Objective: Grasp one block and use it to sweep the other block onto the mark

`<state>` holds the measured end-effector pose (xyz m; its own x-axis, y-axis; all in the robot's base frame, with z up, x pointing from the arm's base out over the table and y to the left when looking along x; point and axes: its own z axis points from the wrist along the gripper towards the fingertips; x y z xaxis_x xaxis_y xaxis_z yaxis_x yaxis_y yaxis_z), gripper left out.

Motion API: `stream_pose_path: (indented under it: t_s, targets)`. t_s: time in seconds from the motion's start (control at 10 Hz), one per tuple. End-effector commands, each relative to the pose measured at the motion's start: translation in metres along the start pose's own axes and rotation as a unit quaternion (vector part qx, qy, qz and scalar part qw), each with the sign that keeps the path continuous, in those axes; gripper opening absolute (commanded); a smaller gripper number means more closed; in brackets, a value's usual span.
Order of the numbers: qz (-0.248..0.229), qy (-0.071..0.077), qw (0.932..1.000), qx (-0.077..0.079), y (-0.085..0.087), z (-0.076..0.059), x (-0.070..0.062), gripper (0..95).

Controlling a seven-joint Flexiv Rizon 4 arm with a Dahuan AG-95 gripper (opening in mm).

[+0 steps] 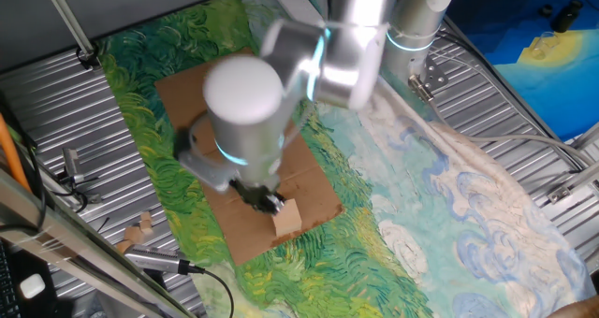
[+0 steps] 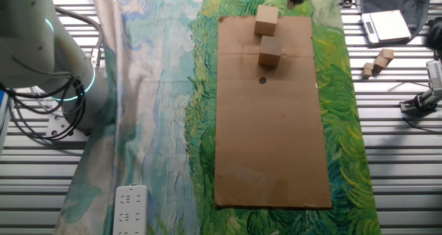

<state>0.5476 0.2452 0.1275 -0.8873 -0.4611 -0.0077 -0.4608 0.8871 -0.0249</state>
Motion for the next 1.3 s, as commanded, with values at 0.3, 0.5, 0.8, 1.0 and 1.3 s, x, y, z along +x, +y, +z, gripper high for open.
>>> stream_pose_path:
  t_s: [0.3, 0.5, 0.8, 1.0, 1.3]
  targets:
    - [-0.031, -0.002, 0.9995, -0.002, -0.0010, -0.0005, 0.0018, 0.0]
    - [-0.039, -0.001, 0.9992, 0.001, -0.0011, -0.0002, 0.0034, 0.0]
    - [-0.082, 0.011, 0.9963, 0.022, -0.0013, 0.0010, 0.0071, 0.0]
    - [-0.157, 0.003, 0.9871, 0.033, -0.0013, 0.0010, 0.0071, 0.0]
    - [-0.210, 0.002, 0.9773, 0.030, -0.0013, 0.0010, 0.0071, 0.0]
